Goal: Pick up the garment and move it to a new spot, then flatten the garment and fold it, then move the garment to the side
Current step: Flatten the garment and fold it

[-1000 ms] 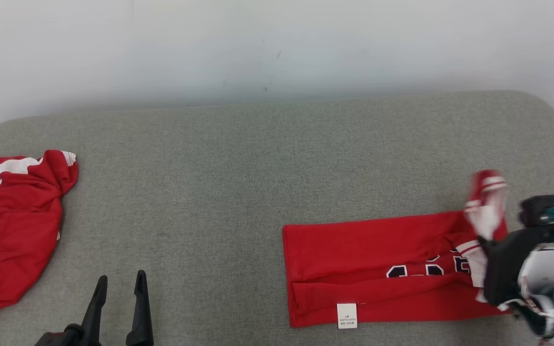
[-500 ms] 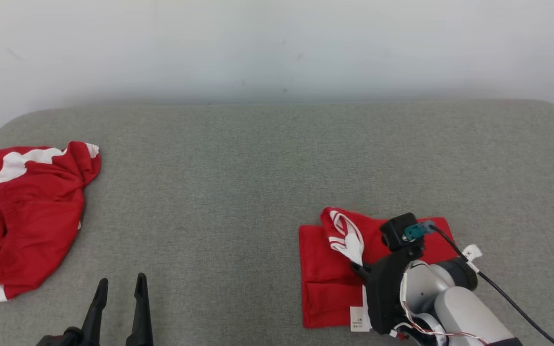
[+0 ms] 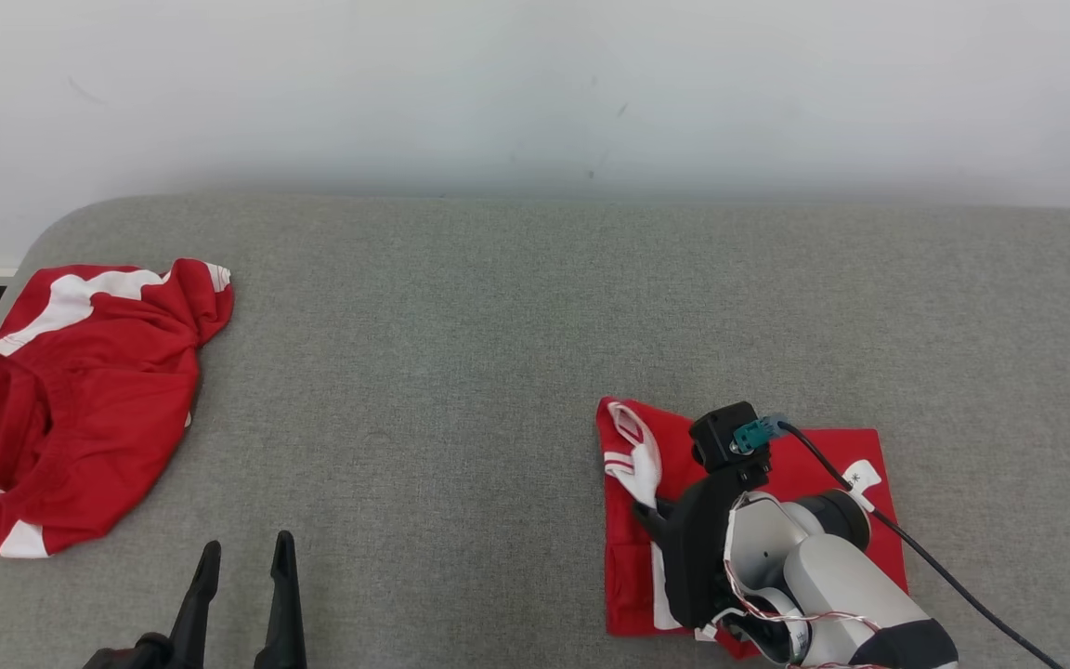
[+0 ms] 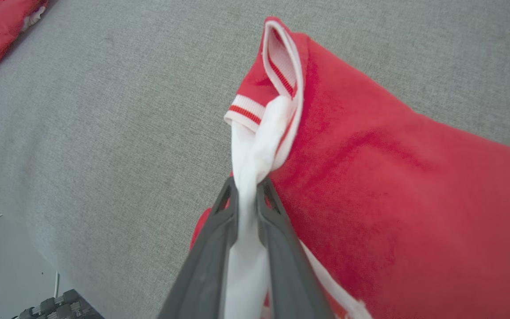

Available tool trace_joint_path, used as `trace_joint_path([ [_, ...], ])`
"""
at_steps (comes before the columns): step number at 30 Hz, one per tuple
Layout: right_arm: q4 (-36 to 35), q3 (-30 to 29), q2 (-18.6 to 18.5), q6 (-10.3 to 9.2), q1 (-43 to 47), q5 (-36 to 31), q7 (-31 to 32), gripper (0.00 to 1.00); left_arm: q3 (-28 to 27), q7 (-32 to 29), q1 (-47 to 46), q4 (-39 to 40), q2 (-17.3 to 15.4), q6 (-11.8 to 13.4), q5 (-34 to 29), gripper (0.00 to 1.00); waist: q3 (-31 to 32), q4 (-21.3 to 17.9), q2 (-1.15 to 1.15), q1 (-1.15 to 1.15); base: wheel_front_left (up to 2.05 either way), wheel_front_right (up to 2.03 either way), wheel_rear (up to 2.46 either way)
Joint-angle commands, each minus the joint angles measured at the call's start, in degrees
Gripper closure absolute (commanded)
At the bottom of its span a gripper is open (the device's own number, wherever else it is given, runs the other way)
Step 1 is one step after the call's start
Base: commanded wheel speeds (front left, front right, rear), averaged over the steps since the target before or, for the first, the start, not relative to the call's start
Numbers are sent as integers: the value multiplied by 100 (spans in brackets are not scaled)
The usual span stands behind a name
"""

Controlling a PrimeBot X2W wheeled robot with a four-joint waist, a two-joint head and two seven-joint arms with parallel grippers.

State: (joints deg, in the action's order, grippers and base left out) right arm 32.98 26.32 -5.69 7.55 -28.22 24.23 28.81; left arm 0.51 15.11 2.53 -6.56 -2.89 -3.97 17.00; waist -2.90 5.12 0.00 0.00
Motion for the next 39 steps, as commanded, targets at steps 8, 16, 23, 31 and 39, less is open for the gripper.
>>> trace_joint_path([
  [8, -162, -171, 190, -14, -235, 865, -745, 0, 42, 3, 1, 5, -1, 139, 33, 0, 57, -117, 0, 0, 0, 0, 0],
  [16, -417, -800, -419, -14, 37, 615, -1724, 0, 60, 3, 24, -12, -2, 123, -2, 0, 249, -288, 0, 0, 0, 0, 0],
  [23, -589, -1429, -858, -14, 756, 89, -2783, 0, 14, 3, 74, -41, -2, 76, -74, 0, 476, -473, 0, 0, 0, 0, 0],
  [31, -992, -1614, -996, -14, 1489, -212, -3628, 0, -137, 3, 205, 29, -1, -10, -236, 0, 658, -789, 0, 0, 0, 0, 0],
  [39, -1004, -1631, -1107, -14, 1914, -251, -4117, 0, -272, 3, 362, 55, -2, -110, -277, 0, 756, -951, 0, 0, 0, 0, 0],
])
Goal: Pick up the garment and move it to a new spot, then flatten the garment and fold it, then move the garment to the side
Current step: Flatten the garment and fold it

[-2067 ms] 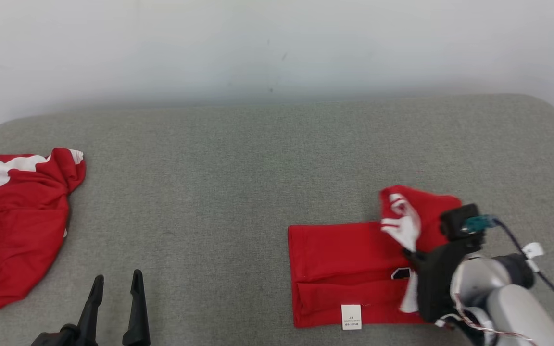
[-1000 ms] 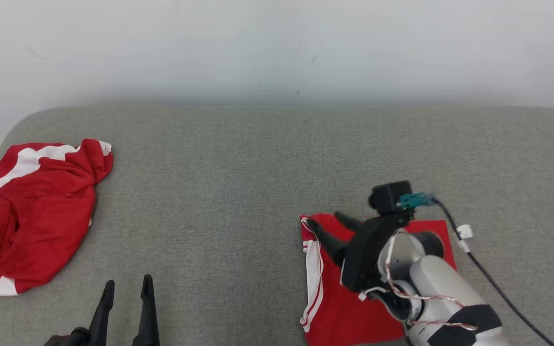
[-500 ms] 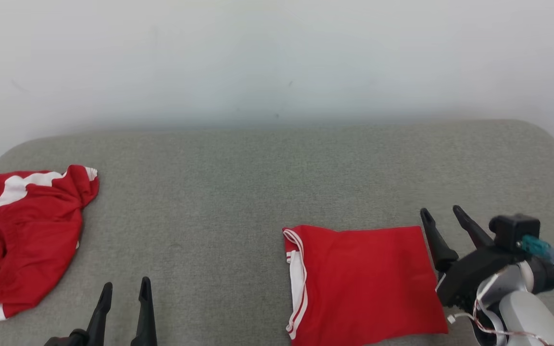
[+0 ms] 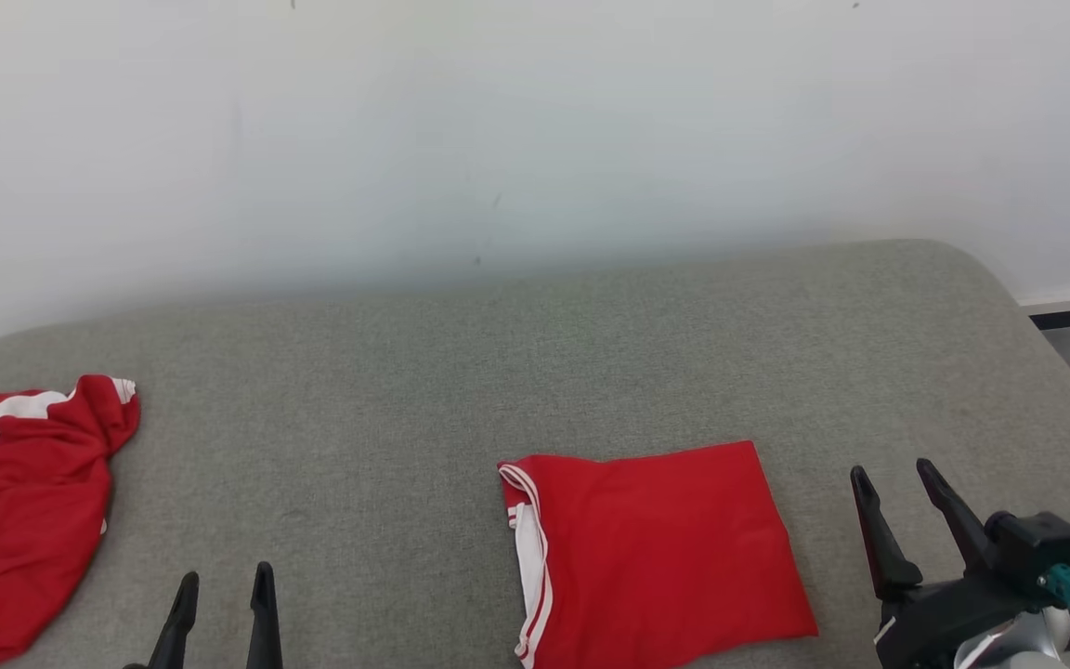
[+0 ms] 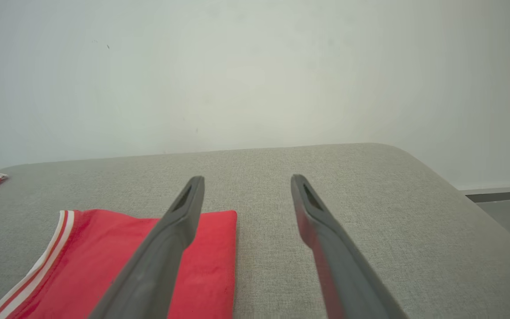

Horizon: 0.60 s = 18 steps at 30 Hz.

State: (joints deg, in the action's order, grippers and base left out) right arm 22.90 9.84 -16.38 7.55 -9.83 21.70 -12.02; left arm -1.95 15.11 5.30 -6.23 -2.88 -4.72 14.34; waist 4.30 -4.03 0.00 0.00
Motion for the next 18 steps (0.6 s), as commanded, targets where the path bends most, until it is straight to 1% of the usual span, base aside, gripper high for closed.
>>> trace_joint_path([
  [1, 18, 46, -66, -14, 106, 1, -79, 0, -48, 3, 117, 21, -3, -35, -19, 0, 51, -48, 0, 0, 0, 0, 0],
  [8, 157, 54, -115, -14, 259, 43, -204, 0, -210, 3, 240, -51, -3, -125, -85, 0, 124, -88, 0, 0, 0, 0, 0],
  [18, 252, 102, -48, -15, 187, 14, -231, 0, -516, 3, 211, -211, -23, -105, -373, 0, 112, -109, 0, 0, 0, 0, 0],
])
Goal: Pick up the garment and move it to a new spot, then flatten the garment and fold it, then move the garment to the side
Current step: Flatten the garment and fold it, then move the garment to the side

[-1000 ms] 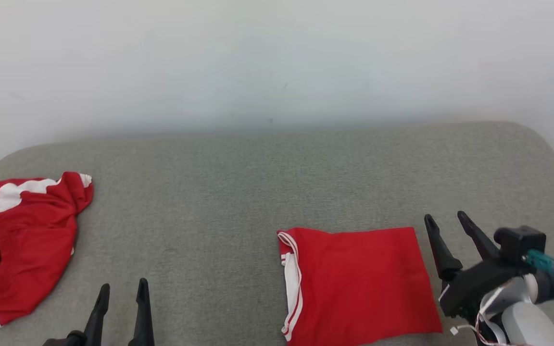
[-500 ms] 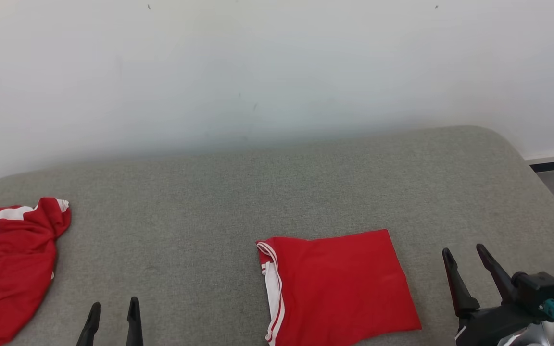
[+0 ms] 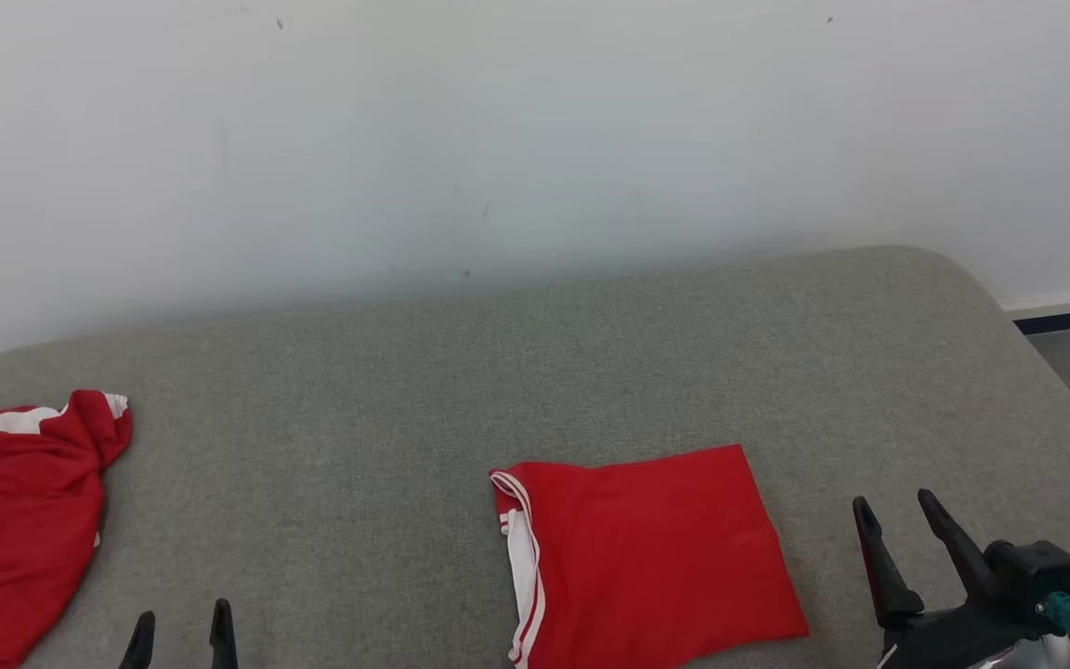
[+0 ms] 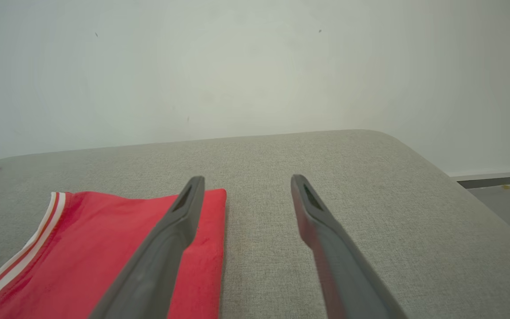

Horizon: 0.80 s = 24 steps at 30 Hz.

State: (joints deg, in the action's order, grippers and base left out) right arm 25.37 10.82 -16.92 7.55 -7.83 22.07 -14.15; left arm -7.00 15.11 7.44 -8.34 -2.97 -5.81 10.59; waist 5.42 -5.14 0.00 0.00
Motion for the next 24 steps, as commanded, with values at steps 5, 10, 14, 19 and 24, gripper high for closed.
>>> trace_joint_path([
  [5, 25, 13, 32, -15, -49, -10, -27, 0, -104, 3, -63, -58, -14, -14, -58, 0, -11, 25, 0, 0, 0, 0, 0],
  [10, 50, 29, 19, -15, -97, 32, -8, 0, -165, 3, -61, -82, -8, -13, -70, 0, -24, 51, 0, 0, 0, 0, 0],
  [14, 89, 9, 47, -15, -122, 89, 8, 0, -184, 3, -50, -76, -2, -5, -68, 0, -44, 72, 0, 0, 0, 0, 0],
  [19, 130, 36, 45, -15, -132, 121, 25, 0, -195, 3, -9, -42, 2, 13, -71, 0, -73, 93, 0, 0, 0, 0, 0],
  [24, 126, 69, -7, -15, -224, 166, 89, 0, -195, 3, 50, 11, 5, 27, -43, 0, -116, 112, 0, 0, 0, 0, 0],
])
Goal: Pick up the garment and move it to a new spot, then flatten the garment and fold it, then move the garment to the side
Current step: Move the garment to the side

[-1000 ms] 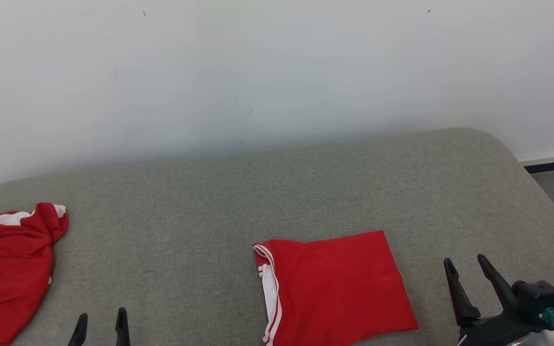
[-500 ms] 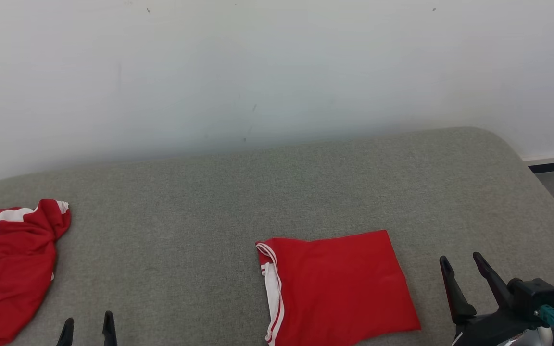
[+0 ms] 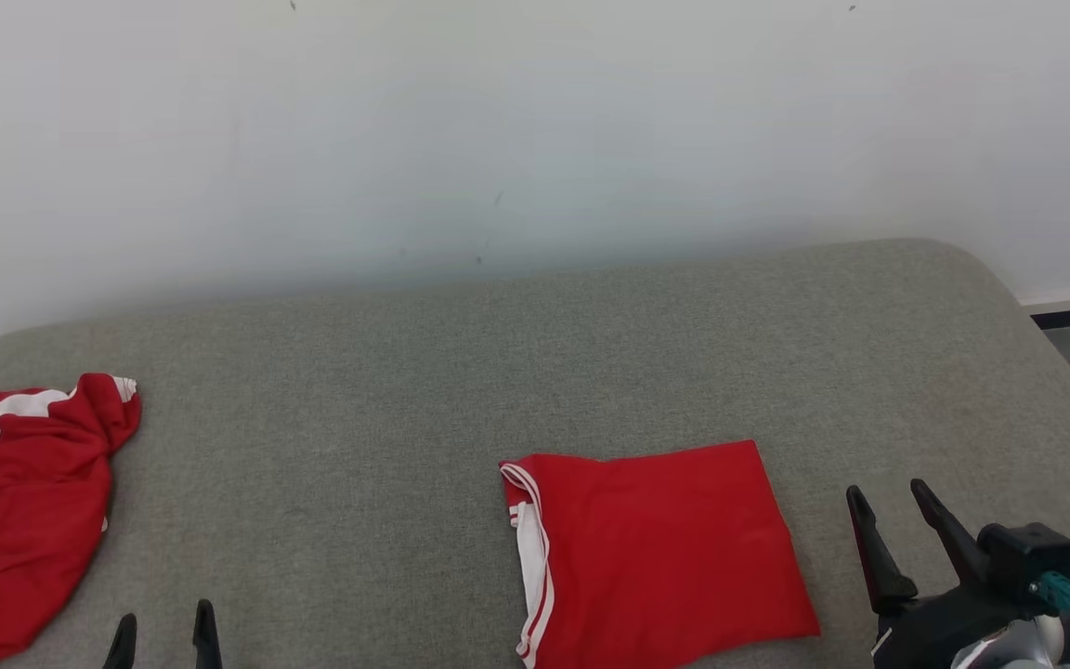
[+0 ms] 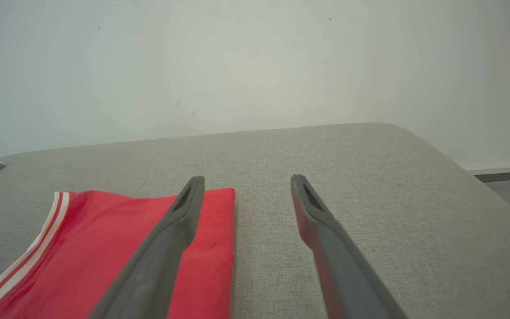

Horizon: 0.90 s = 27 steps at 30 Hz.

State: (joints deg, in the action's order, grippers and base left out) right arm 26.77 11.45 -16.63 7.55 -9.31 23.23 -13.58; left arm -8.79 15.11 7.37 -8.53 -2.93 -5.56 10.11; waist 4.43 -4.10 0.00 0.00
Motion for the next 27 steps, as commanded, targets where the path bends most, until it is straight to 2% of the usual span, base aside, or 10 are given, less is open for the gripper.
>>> trace_joint_path([
  [1, -16, 27, -64, -15, -115, 69, 104, 0, -11, 3, 63, 39, 1, 13, 16, 0, -29, 15, 0, 0, 0, 0, 0],
  [4, 20, 202, -182, -15, -270, 260, 600, 0, 12, 3, 82, 78, 2, 41, 64, 0, -78, 52, 0, 0, 0, 0, 0],
  [9, 175, 408, -390, -15, -561, 767, 1920, 0, 75, 3, 105, 142, 2, 62, 138, 0, -192, 187, 0, 0, 0, 0, 0],
  [10, 175, 408, -390, -15, -561, 767, 1920, 0, 75, 3, 105, 142, 2, 62, 138, 0, -192, 187, 0, 0, 0, 0, 0],
  [14, 342, 618, -550, -15, -799, 1178, 3216, 0, 183, 3, 11, 142, 1, 56, 152, 0, -336, 431, 0, 0, 0, 0, 0],
  [20, 704, 485, -445, -15, -990, 1205, 3869, 0, 271, 3, -170, 130, 3, 22, 110, 0, -579, 725, 0, 0, 0, 0, 0],
  [27, 1069, 349, -318, -15, -1188, 1033, 4084, 0, 360, 2, -378, 93, 2, -33, 71, 0, -793, 1007, 0, 0, 0, 0, 0],
])
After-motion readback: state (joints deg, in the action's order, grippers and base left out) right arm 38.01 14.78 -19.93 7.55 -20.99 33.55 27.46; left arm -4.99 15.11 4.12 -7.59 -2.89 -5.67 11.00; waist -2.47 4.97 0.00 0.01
